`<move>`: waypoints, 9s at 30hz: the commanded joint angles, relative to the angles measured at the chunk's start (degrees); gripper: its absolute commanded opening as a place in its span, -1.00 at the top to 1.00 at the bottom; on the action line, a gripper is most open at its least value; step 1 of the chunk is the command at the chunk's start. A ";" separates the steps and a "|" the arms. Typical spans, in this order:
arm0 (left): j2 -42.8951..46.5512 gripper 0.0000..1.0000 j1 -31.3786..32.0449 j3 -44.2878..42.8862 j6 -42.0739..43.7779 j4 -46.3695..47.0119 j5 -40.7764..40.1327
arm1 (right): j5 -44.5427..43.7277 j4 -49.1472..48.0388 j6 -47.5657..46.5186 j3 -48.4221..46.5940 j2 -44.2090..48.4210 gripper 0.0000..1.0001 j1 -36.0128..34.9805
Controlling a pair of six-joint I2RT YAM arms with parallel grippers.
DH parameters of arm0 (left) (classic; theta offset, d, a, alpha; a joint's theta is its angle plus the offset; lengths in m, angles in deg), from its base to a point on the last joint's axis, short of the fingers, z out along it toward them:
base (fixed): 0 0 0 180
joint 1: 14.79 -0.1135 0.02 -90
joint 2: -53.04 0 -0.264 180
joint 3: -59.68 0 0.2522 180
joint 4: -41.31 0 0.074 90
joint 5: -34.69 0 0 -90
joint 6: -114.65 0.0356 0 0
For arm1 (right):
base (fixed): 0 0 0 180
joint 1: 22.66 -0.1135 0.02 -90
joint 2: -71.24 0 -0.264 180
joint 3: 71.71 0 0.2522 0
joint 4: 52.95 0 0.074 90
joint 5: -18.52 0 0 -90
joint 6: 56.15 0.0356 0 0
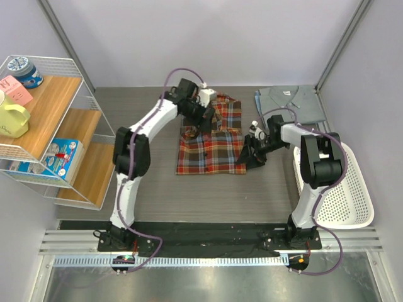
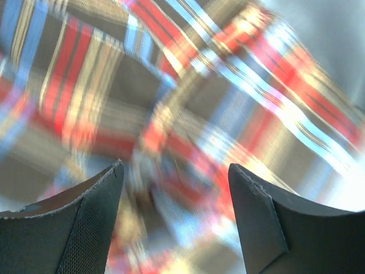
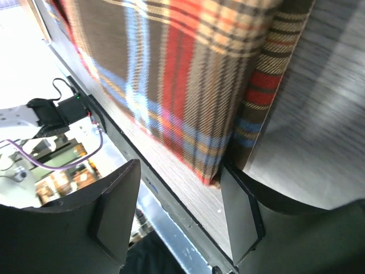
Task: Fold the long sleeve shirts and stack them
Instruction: Fold the shirt
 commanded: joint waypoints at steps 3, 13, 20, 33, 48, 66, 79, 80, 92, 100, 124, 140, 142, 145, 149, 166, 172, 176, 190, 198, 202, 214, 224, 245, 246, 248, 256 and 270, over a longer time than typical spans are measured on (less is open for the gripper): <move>22.35 -0.49 -7.76 18.20 -4.82 -2.19 8.26 | -3.09 3.15 -1.38 -2.73 3.02 -0.25 0.05; 30.20 -0.44 -12.35 41.23 -4.20 -2.55 5.89 | -3.70 0.51 1.35 -0.89 0.90 0.23 0.05; 28.00 -0.38 -13.32 45.64 -7.98 -0.26 7.55 | -6.60 0.34 -0.41 1.84 -1.90 0.63 0.05; 25.46 -0.05 -13.32 47.32 -12.11 4.49 14.76 | -8.89 0.33 -1.46 0.70 -3.49 0.98 0.31; 25.34 0.86 -16.39 49.26 -8.09 0.18 10.01 | -13.90 9.45 -7.08 -2.89 -3.06 0.83 0.84; 15.09 0.50 -10.33 24.56 -9.99 4.05 15.73 | -6.17 8.25 -7.70 -27.86 -7.96 0.32 -3.64; 7.61 0.48 -12.34 20.95 -13.67 12.48 8.62 | -11.87 3.94 -10.16 -21.89 -14.03 0.40 -4.08; 7.09 0.46 -12.70 20.60 -14.48 13.10 8.44 | -12.05 3.76 -10.34 -22.15 -14.47 0.40 -4.08; 13.03 0.13 -15.25 22.25 -15.38 17.50 9.12 | -6.88 5.43 -11.74 -25.75 -9.39 0.26 -3.99; 25.62 -0.35 -11.83 40.79 -26.87 18.98 32.14 | 7.01 4.11 -5.52 -20.08 -2.45 0.06 -5.22; 22.27 -1.00 -9.19 59.71 -31.10 32.44 36.90 | 10.18 -2.31 -3.31 -1.24 -7.48 -0.64 -4.61; 19.66 -0.99 -4.25 62.44 -29.34 27.17 34.02 | 10.45 -0.99 -6.46 2.28 -12.51 -0.68 -5.59; 17.90 -0.99 -6.62 62.26 -27.43 25.51 32.96 | 10.10 1.38 -7.70 1.05 -15.17 -0.61 -4.00; 19.99 -0.99 -7.60 61.74 -23.12 19.03 33.74 | 13.16 6.30 -10.59 0.08 -14.48 -0.60 -3.03; 28.06 -0.99 -6.64 59.29 -16.52 15.40 37.61 | 22.30 11.49 -9.90 -3.95 -6.94 -0.61 -4.52; 5.09 -1.00 4.97 40.72 -44.72 42.74 25.49 | 11.07 9.75 -5.95 -21.10 -6.21 -0.61 4.53; 9.85 -1.00 3.91 41.52 -40.51 42.46 29.70 | 11.06 9.39 -6.12 -23.38 -8.06 -0.61 4.53; 18.22 -0.99 3.21 40.20 -41.47 43.51 32.77 | 12.03 7.72 -4.54 -25.49 -9.02 -0.61 4.53; 4.54 -1.00 -10.15 30.63 -34.01 32.99 26.02 | 8.96 -6.60 2.05 -38.59 -26.07 -0.52 2.16; 3.73 -1.00 -13.67 34.92 -27.94 25.76 23.37 | 7.11 -10.38 1.88 -31.58 -28.11 -0.50 0.84; 8.21 -1.00 -13.67 41.41 -27.58 25.49 25.13 | 7.02 -11.62 0.56 -22.44 -22.85 -0.50 -0.30; 35.09 -1.00 -14.55 53.91 -14.19 21.67 18.21 | 6.49 -10.13 0.65 -8.70 -2.98 -0.49 -0.74; 70.88 -1.00 7.60 71.31 22.16 16.38 -14.97 | 0.43 -6.96 -7.26 -11.26 3.63 -0.36 -9.51; 57.98 -0.99 50.49 95.83 25.68 56.77 -55.63 | -0.98 -7.84 -8.32 -19.69 -9.90 -0.04 -19.11; 57.10 -1.00 51.36 95.83 25.77 57.65 -55.64 | -0.98 -8.01 -8.32 -19.52 -10.26 -0.04 -19.20; 54.90 -0.94 51.98 95.92 25.59 59.42 -55.20 | -1.24 -8.19 -8.67 -19.34 -11.48 -0.04 -19.37; 48.83 -0.05 52.25 95.57 25.50 59.25 -57.22 | -2.82 -8.28 -11.48 -16.45 -15.27 0.00 -19.46; 63.75 1.00 50.41 79.76 15.84 20.95 -33.86 | 0.33 -2.23 -14.91 -13.54 -9.21 -0.07 -21.57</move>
